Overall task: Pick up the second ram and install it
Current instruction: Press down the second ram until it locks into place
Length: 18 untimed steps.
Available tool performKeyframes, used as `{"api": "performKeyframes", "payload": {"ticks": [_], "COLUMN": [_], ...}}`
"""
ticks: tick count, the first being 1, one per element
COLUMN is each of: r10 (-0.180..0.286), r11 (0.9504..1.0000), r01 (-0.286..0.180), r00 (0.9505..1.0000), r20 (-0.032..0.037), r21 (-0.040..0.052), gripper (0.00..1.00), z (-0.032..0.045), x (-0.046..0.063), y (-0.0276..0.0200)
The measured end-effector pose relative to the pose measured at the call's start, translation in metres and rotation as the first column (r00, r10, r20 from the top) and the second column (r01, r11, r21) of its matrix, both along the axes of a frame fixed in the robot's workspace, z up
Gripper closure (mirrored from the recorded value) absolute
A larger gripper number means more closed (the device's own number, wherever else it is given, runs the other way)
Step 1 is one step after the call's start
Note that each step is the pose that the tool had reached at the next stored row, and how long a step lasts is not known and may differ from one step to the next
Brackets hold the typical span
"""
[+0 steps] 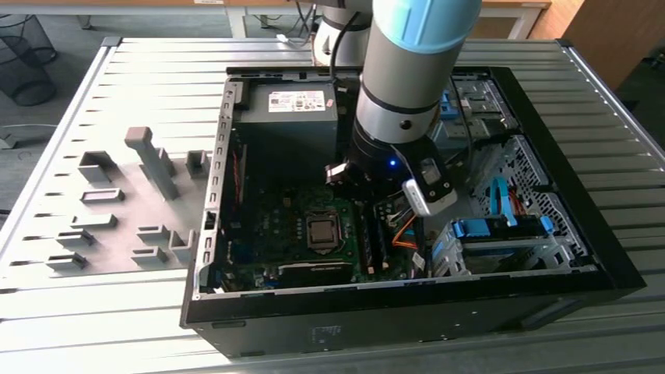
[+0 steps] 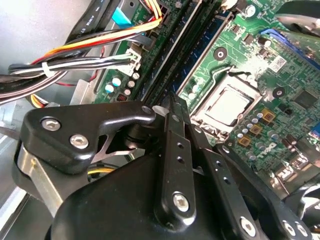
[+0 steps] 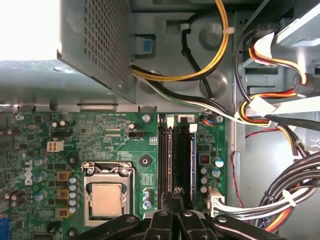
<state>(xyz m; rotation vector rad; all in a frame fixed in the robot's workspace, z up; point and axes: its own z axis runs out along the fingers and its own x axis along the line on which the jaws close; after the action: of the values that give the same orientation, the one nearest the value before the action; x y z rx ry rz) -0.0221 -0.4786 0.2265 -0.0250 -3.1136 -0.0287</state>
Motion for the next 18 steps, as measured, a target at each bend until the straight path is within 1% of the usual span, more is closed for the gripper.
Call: {"api": "performKeyframes", "payload": {"ticks": [2,6,10,12,13,15,16,18], "r10": [0.0,0.0,0.0,0.0,0.0,0.0,0.0,0.0], "r11": [1.0,1.0,1.0,1.0,1.0,1.0,1.0,1.0], "r01": [0.0,0.0,0.0,0.0,0.0,0.0,0.0,0.0], "r00": [1.0,1.0,1.0,1.0,1.0,1.0,1.0,1.0], "r20": [0.0,-0.0003,-0.0005,-0.0005,-0.0007,0.0007,0.001,0.0], "r21": [0.0,-0.0009,-0.0011,-0.0016,-0.0021,0.0017,0.0029,-0.0002], "gripper": [0.9,0.9,0.9,0.9,0.9,0.9,0.9,0.9], "z": [-0.0032,-0.0064,-0.0117,-0.0126,-0.012,-0.009,-0.0058,0.0042], "x": [0.0,0.0,0.0,0.0,0.0,0.0,0.0,0.0], "y": [0.0,-0.0001,-0.0002,0.0,0.0001,0.0004,0.0006,0.0]}}
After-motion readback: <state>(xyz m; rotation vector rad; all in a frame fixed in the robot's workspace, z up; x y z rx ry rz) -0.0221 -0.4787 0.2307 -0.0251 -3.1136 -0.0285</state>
